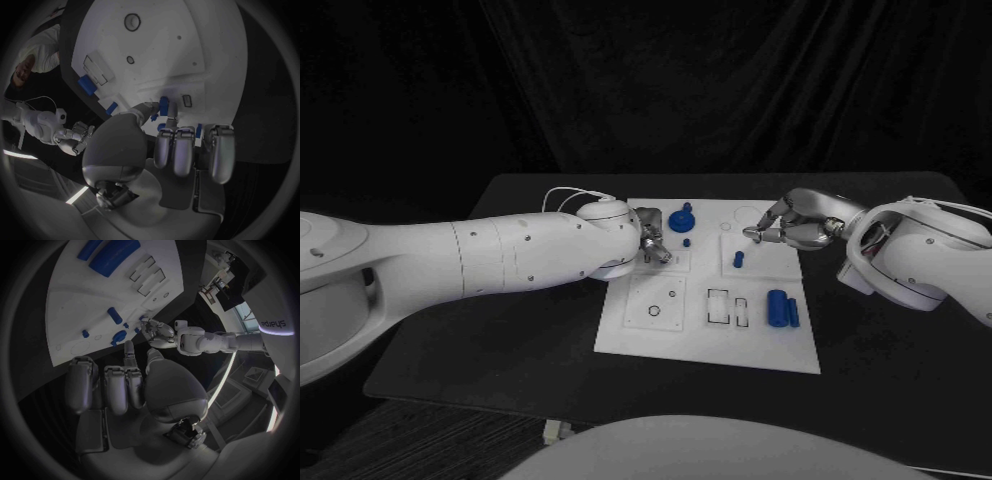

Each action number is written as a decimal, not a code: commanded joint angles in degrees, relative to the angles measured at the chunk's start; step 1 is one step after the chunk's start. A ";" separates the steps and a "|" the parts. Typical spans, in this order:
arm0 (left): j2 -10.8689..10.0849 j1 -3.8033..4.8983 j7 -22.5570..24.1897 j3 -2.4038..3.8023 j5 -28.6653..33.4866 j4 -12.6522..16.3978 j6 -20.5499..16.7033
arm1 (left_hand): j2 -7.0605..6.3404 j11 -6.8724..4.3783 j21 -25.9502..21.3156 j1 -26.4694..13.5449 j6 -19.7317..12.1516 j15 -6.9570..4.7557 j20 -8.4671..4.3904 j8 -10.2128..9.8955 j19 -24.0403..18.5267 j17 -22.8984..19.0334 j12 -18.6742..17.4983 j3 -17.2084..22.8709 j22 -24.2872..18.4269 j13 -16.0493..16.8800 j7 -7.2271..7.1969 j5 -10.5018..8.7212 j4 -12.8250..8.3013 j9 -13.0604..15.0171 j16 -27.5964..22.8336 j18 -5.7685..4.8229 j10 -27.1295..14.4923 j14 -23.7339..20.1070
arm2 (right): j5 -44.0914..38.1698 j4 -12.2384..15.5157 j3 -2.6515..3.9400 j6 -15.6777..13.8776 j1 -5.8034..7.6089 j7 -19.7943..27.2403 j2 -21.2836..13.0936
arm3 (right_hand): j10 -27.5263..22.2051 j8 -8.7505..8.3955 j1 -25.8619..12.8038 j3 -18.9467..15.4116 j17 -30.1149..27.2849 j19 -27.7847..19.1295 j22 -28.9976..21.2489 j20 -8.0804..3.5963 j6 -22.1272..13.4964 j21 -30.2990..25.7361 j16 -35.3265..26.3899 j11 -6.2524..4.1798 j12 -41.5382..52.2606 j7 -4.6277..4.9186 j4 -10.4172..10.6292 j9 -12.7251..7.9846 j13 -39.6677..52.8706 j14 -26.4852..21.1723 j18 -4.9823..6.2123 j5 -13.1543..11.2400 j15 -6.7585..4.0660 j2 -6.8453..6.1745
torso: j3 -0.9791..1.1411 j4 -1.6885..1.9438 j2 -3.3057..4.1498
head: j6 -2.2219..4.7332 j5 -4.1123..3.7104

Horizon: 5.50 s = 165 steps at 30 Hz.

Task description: Assemble the parts on the task board

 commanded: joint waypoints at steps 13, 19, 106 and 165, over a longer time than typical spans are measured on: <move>0.28 -0.42 1.05 -0.19 0.33 -0.08 2.92 | 2.78 0.68 -3.28 -1.82 -2.65 0.85 0.74 -1.12 1.89 15.10 -0.26 0.54 12.71 14.82 -0.12 -13.05 -0.14 -7.54 0.15 0.52 5.70 5.85 | -0.05 0.05 0.04 1.28 -0.18 -1.44 -0.10 | 2.56 0.36 1.25 -0.22 9.42 0.18 11.18 0.35 0.51 -0.44 -0.56 -0.12 -0.42 -0.17 -0.22 0.06 8.34 4.60 0.69 0.19 -0.09 -0.02 | -0.01 0.00 -0.01 | 0.00 -0.07; 0.20 -0.42 1.17 -0.19 0.33 -0.09 3.19 | 2.98 0.86 -3.93 -2.42 -2.79 1.01 0.91 -1.72 1.56 15.10 -0.77 -0.82 12.52 14.50 0.10 -14.99 1.26 -9.49 0.15 0.66 5.37 5.85 | -0.05 0.07 0.04 1.39 -0.25 -1.46 -0.11 | 2.51 0.35 1.53 -0.20 9.35 0.16 11.17 0.32 0.52 -0.50 -0.60 -0.14 -0.48 -0.19 -0.27 0.05 8.21 4.58 0.70 0.23 -0.11 -0.02 | 0.00 0.01 0.04 | 0.00 -0.06; -0.32 -0.44 1.62 -0.19 0.33 -0.43 3.26 | 4.21 0.15 -6.09 -2.08 -7.18 0.57 0.63 10.37 0.76 15.10 -2.74 -12.05 12.02 13.00 -0.69 -16.54 9.35 -2.49 0.15 1.09 3.78 5.85 | -0.05 -0.20 0.04 2.84 -0.89 -1.94 -0.28 | 2.33 0.24 2.68 -0.16 8.89 0.02 11.06 0.22 0.52 -0.88 -0.84 -0.18 -0.73 -0.19 -0.26 0.00 7.75 4.48 0.77 0.33 -0.18 0.04 | 0.00 0.00 0.00 | 0.00 0.23; -6.48 2.63 4.74 -0.12 -4.07 5.63 -6.87 | 3.67 -0.11 -5.18 -11.83 -10.77 0.22 0.30 18.44 1.66 15.10 0.08 -26.26 12.31 15.00 -0.96 -29.90 12.68 8.32 0.15 0.87 5.89 5.85 | -0.05 -0.45 0.04 3.27 -1.25 -1.97 -0.78 | 2.32 0.21 2.56 -0.55 8.61 -0.11 10.96 0.21 0.62 -1.22 -0.99 -0.16 -0.79 -0.16 0.10 -0.02 7.66 4.41 0.84 -0.04 -0.17 -0.01 | 0.00 0.00 -0.07 | 0.00 -0.11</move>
